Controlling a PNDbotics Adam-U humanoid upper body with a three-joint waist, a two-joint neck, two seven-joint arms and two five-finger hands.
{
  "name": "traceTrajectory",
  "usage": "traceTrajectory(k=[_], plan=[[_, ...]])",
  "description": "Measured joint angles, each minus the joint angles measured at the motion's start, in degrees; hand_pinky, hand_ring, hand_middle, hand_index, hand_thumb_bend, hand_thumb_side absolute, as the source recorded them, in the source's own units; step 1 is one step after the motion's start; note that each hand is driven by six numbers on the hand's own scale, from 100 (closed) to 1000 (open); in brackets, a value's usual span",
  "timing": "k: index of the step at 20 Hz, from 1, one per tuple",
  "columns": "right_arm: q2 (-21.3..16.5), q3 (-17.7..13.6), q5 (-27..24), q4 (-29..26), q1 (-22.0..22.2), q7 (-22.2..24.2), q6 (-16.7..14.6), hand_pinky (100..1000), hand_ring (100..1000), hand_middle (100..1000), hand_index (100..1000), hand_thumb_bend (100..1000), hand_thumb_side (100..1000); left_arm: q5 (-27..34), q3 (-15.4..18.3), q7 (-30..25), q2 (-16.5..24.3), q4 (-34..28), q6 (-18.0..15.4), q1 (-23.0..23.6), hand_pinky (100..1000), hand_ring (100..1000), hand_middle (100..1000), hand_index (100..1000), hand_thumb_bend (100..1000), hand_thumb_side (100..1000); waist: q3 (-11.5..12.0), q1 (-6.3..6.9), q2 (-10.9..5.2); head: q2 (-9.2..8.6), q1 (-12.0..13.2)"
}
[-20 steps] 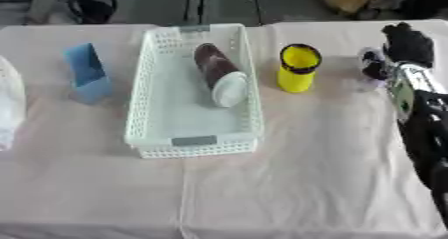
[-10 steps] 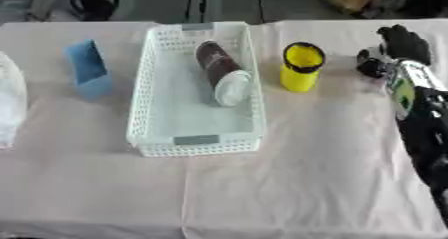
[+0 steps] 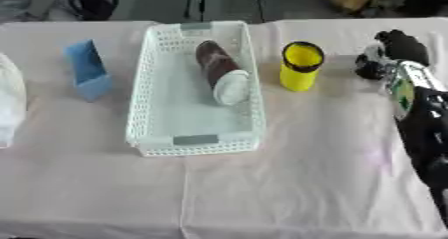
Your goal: Pick up objects on the table and place them in the box.
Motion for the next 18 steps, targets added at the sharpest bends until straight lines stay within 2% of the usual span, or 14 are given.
traceTrajectory(k=[3,4,5,6,7,8,11,12,13,14,15,16,17,18], plan=[[-0.1,0.0,1.3,0.2,0.0,1.0,1.1,517,744,854,911,258,372,0.0,0.0,0.0,0.0,0.0,0.0,0.0,580,633,664,839,239,951,0.0,-0.02,0.0,0.0,0.0],[-0.2,0.0,1.6,0.3,0.0,1.4,1.5,488,724,839,902,257,298,0.0,0.0,0.0,0.0,0.0,0.0,0.0,580,633,664,839,239,952,0.0,-0.03,0.0,0.0,0.0],[-0.2,0.0,1.9,0.3,0.0,1.8,1.8,488,724,839,902,257,298,0.0,0.0,0.0,0.0,0.0,0.0,0.0,580,633,664,839,239,952,0.0,-0.05,0.0,0.0,0.0],[-0.4,0.0,2.1,0.3,0.0,2.1,2.2,461,707,830,898,277,227,0.0,0.0,-0.1,0.0,0.0,0.0,0.0,580,632,663,839,240,952,0.0,-0.06,0.0,0.0,0.0],[-0.4,0.0,2.3,0.5,0.0,2.5,2.5,461,707,830,898,277,227,0.0,0.0,-0.1,0.0,0.0,0.0,0.0,580,632,663,839,240,952,0.0,-0.08,0.0,0.0,0.0],[-0.5,0.0,2.5,0.5,0.0,2.9,2.7,419,677,821,892,314,137,0.0,0.0,-0.1,0.0,0.0,0.0,0.0,580,632,663,839,240,952,0.0,-0.08,0.0,0.0,0.0],[-0.5,0.0,2.6,0.6,0.1,4.4,3.0,386,648,810,888,339,100,0.0,0.0,-0.1,0.0,0.0,0.1,0.0,580,632,663,839,240,952,0.0,-0.13,0.0,0.0,0.0],[-0.5,0.0,2.6,0.6,0.1,4.9,3.0,333,600,786,872,345,100,0.0,0.0,-0.1,0.0,0.0,0.1,0.0,581,632,663,839,240,952,0.0,-0.14,0.0,0.0,0.0],[-0.5,0.0,2.6,0.6,0.2,5.5,3.0,333,600,786,872,345,100,0.0,0.0,-0.1,0.0,0.0,0.1,0.0,581,632,663,839,240,952,0.0,-0.14,0.0,0.0,0.0],[-0.5,0.0,2.6,0.6,0.2,5.9,3.0,268,518,726,812,344,100,0.0,0.0,-0.1,0.0,0.0,0.1,0.0,581,632,663,839,240,952,0.0,-0.15,0.0,0.0,0.0],[-0.5,0.0,2.6,0.6,0.2,6.3,2.9,268,518,726,812,344,100,0.0,0.0,-0.1,0.0,0.0,0.1,0.0,581,632,663,839,240,952,0.0,-0.16,0.0,0.0,0.0],[-0.5,0.0,2.6,0.6,0.3,6.6,2.9,208,421,651,745,349,100,0.0,0.0,-0.1,0.0,0.0,0.1,0.0,581,632,663,839,240,952,0.0,-0.16,0.0,0.0,0.0],[-0.5,0.0,2.6,0.6,0.4,6.8,2.8,208,421,651,745,349,100,0.0,0.0,-0.1,0.0,0.0,0.1,0.0,581,632,663,839,240,952,0.0,-0.16,-0.01,0.0,0.0],[-0.5,0.0,2.6,0.6,0.4,6.8,2.8,160,358,592,681,322,100,0.0,0.0,-0.1,0.0,0.0,0.1,0.0,581,632,663,839,240,952,0.0,-0.17,-0.01,0.0,0.0]])
